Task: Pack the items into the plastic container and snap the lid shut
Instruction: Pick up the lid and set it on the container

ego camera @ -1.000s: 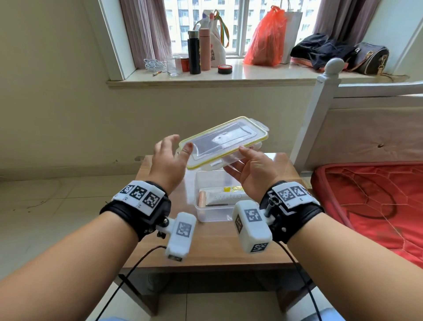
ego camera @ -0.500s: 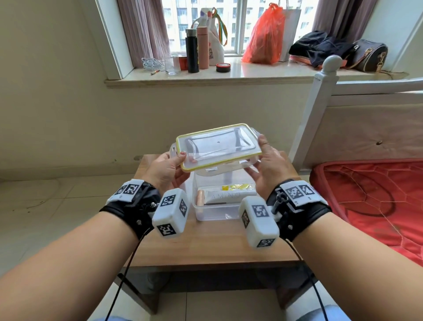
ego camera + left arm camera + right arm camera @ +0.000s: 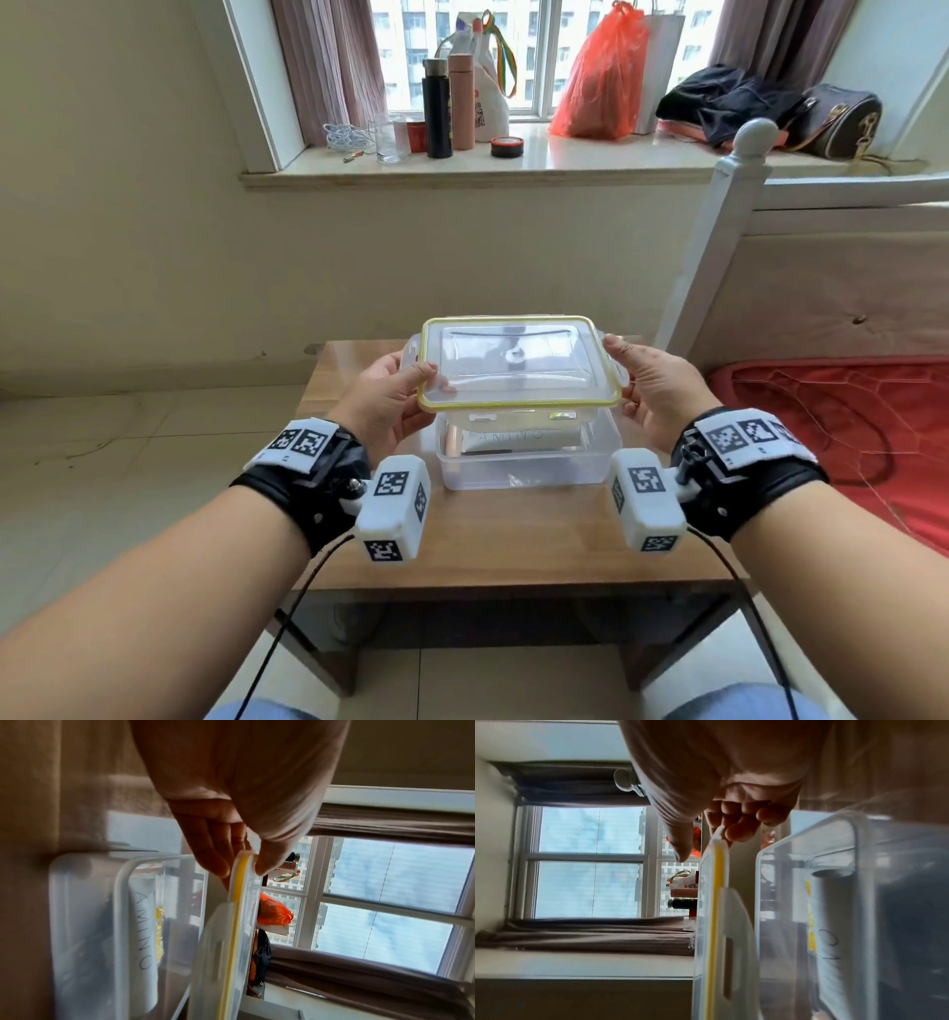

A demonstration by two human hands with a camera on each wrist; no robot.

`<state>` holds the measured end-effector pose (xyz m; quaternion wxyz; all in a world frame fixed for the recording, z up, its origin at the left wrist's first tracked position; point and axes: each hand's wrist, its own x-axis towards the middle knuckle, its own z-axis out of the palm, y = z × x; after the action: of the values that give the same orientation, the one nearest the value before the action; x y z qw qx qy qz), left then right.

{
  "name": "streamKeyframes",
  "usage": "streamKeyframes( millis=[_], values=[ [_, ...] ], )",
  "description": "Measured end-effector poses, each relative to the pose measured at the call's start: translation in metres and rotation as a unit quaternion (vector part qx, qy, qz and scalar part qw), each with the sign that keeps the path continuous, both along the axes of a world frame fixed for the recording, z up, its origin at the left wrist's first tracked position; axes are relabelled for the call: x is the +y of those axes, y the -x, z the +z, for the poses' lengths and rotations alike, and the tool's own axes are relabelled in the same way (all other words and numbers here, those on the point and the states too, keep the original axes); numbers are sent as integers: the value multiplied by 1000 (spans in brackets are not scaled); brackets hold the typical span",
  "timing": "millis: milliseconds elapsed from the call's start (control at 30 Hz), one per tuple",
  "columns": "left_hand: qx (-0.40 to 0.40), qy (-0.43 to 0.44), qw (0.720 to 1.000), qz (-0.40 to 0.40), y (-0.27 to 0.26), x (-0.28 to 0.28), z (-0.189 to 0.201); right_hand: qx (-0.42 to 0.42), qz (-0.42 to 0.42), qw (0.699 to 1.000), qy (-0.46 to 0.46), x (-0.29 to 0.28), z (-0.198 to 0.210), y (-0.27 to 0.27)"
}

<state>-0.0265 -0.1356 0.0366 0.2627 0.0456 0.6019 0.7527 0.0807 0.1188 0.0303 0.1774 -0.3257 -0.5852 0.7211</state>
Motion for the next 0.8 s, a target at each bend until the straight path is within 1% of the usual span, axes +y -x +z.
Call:
streamKeyframes(
  millis=[67,167,267,367,567,800],
  values=[
    [11,29,999,14,-2,2,-5,-3,7,999,-34,-2,-7,-2],
    [36,106,993,33,-4,1,-16,-6,1,997,-80,-2,-19,-5],
    [56,152,986,26,-6,0,-26,-12,-2,995,-95,-3,-29,-9],
    [78,188,979,24,-5,0,-31,-16,-5,996,-82,-3,-38,-9],
    [76,222,972,16,-1,4,-41,-23,-3,997,-70,2,-48,-9],
    [61,214,975,20,2,7,-50,-41,6,995,-92,6,-52,-9]
  ],
)
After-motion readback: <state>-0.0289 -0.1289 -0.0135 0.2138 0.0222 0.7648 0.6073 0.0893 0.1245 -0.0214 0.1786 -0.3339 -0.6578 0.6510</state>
